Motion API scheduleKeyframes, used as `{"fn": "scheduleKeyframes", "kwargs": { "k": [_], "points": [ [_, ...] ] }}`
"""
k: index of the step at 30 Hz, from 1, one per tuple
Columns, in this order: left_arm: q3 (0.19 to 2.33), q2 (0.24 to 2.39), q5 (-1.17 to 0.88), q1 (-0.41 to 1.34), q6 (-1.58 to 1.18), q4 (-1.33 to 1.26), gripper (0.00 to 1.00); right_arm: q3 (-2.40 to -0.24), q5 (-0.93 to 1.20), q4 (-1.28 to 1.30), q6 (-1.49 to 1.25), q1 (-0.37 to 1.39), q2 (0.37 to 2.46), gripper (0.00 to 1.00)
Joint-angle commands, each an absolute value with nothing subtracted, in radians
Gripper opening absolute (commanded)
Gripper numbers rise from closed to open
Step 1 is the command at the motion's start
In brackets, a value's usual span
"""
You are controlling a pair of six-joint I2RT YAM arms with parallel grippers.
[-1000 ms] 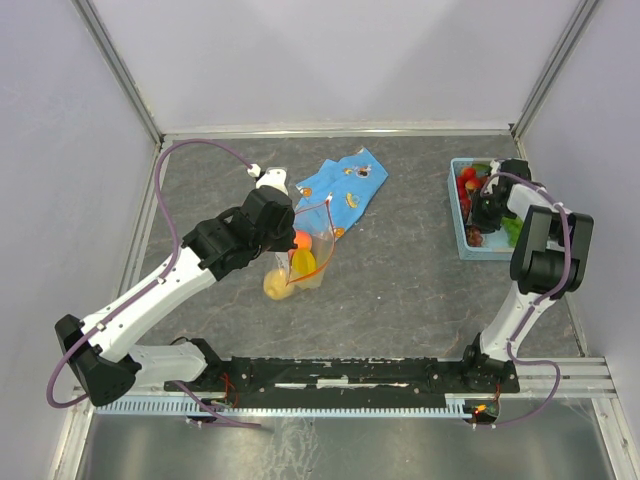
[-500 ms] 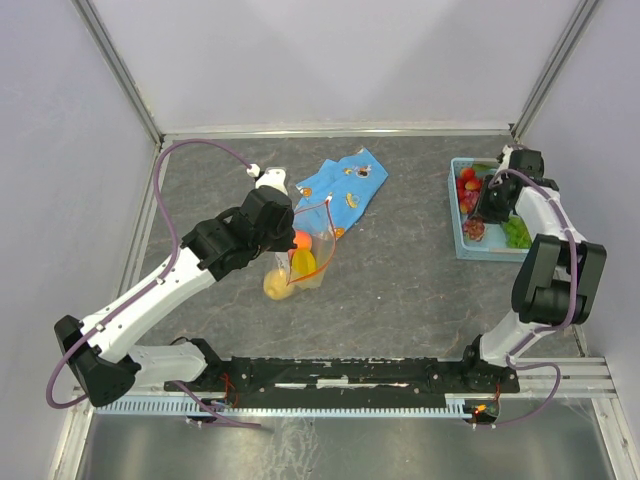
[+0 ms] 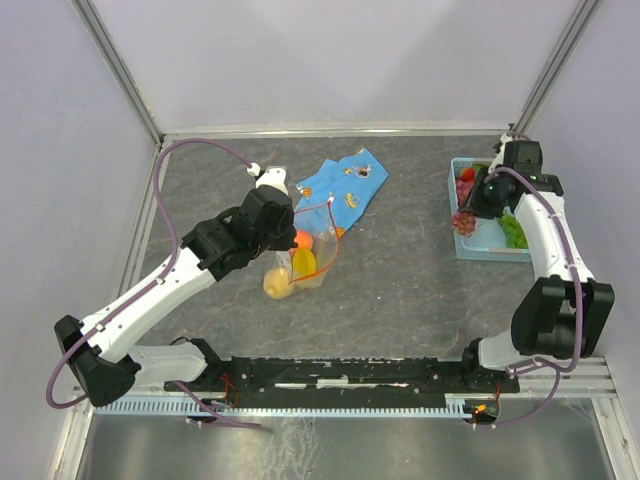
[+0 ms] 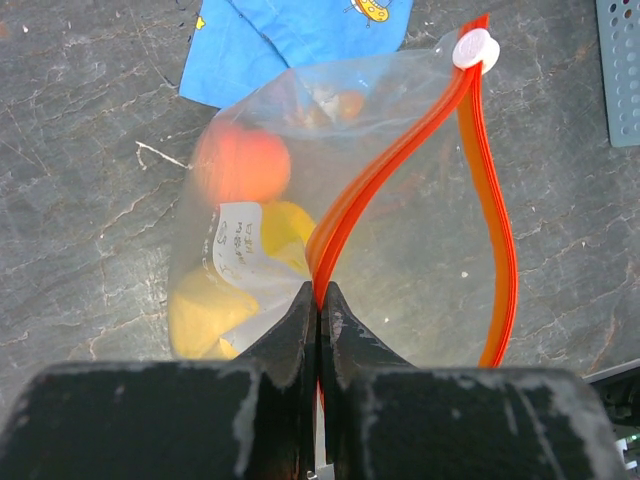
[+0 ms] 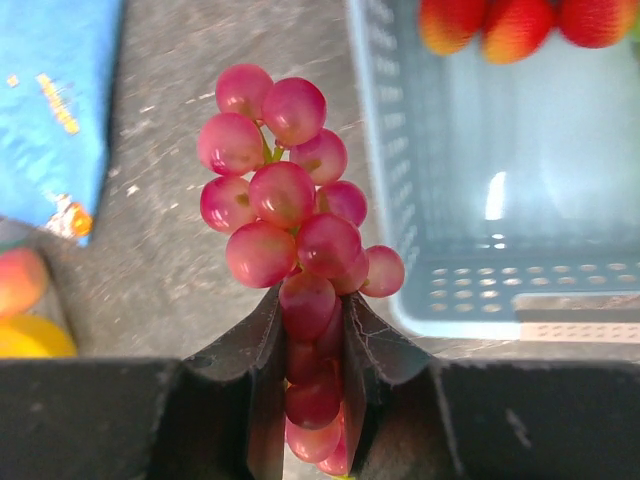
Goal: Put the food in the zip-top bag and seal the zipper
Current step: Pick up the fake fruit from the bin, then place the fake fruit in the zipper food storage bag.
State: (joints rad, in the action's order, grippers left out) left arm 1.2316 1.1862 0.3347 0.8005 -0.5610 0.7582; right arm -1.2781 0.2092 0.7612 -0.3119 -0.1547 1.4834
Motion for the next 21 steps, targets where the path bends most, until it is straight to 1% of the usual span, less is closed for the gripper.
{"fn": "scheduleKeyframes", "kwargs": {
  "k": [1, 10, 21],
  "points": [
    [1.253, 1.164, 0.332, 0.799, -0.508, 0.687, 0.03, -1.365, 0.239, 0.850, -0.397, -0.049, 1.391, 0.09],
    [1.257, 1.164, 0.326, 0.800, -0.487, 0.678, 0.03, -1.389, 0.302, 0.879, -0.634, 0.199, 1.277, 0.09],
    [1.261, 1.178, 0.313, 0.799, -0.494, 0.673, 0.03, -1.484, 0.418, 0.854, -0.808, 0.495, 1.315, 0.07]
  ]
}}
